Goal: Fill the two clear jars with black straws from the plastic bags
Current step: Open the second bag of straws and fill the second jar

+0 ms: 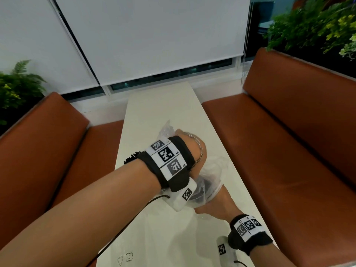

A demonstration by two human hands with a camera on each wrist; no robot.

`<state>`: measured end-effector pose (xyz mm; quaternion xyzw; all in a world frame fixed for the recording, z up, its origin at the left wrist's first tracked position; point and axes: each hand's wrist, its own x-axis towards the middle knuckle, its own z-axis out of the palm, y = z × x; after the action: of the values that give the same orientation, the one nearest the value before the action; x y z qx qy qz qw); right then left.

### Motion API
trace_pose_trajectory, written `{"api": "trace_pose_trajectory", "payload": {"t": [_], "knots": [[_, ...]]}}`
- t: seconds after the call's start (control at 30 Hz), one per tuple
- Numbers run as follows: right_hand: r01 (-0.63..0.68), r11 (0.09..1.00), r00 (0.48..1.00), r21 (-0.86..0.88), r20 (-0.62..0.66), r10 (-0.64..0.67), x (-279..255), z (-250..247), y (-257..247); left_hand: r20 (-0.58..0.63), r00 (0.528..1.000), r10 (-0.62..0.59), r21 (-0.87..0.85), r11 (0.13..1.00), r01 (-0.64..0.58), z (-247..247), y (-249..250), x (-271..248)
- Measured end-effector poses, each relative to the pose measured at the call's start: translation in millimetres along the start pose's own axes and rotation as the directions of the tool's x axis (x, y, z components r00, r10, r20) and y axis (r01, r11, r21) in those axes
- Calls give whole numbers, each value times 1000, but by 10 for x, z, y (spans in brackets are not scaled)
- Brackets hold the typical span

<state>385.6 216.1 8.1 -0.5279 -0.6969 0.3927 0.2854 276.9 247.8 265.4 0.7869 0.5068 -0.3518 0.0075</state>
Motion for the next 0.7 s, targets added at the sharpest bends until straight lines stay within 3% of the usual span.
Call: {"api": "trace_pose_trajectory", "payload": {"t": [0.07,0.13,0.2,0.33,0.43,0.5,0.57,0.7], "knots": [[-21,1000,1000,4,-3,21,-1,33,36,-33,999,-7,103,995,10,-105,-46,8],[-37,999,999,35,-14,37,-18,33,35,-127,992,-23,98,995,36,-216,-128,-29],[-56,996,998,65,-20,58,-26,42,54,-255,967,-11,-92,996,-13,-258,-285,-47],[-100,990,995,100,-20,102,-20,60,65,-517,856,-4,-445,855,-265,-271,-516,-87],[-128,980,990,151,-44,136,-24,51,75,-642,763,-76,-547,742,-387,-233,-505,-66],[-138,975,988,173,-47,148,-26,56,90,-670,734,-113,-584,691,-427,-219,-457,-44],[-138,973,988,186,-48,150,-34,63,85,-668,733,-127,-597,679,-426,-227,-417,-22],[-133,970,988,205,-54,147,-30,66,93,-643,762,-80,-553,736,-390,-332,-446,-122]]}}
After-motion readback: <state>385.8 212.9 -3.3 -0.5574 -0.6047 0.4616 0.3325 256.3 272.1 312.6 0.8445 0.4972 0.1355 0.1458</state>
